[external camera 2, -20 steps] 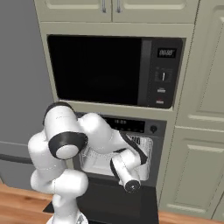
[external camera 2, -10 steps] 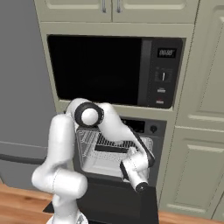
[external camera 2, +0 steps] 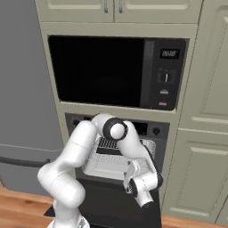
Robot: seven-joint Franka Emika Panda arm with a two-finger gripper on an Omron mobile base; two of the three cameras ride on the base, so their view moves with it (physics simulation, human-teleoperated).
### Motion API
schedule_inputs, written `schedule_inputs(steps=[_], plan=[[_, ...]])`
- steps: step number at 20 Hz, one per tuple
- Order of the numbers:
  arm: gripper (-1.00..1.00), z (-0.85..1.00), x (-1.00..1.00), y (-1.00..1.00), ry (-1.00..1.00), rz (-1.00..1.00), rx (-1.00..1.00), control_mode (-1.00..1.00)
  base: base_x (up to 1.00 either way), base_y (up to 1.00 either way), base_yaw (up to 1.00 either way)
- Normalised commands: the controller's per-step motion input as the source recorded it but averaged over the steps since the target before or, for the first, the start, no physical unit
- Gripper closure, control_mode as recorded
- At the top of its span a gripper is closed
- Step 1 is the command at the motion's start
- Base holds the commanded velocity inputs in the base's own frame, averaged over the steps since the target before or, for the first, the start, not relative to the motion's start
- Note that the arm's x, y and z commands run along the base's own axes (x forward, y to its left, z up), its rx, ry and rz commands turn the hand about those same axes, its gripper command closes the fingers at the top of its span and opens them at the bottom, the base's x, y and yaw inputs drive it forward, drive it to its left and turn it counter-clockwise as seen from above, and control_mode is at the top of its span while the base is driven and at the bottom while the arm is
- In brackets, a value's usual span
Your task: Take the baked cake out of the oven and place it on the plate for cooling. Then close the oven door.
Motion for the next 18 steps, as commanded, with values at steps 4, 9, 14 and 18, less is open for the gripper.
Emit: schedule_inputs(steps=[4,9,14,18], plan=[[-1.00,-0.05,0.21,0.16,-0.02,0.01,0.00,-1.00,0.00,0.00,0.00],[-1.00,0.00,0.12,0.15,0.00,0.00,0.00,-1.00,0.00,0.00,0.00],[-1.00,0.00,0.14,0.19,0.00,0.00,0.00,-1.00,0.00,0.00,0.00],[-1.00,0.00,0.19,0.30,0.00,0.00,0.00,-1.00,0.00,0.00,0.00]])
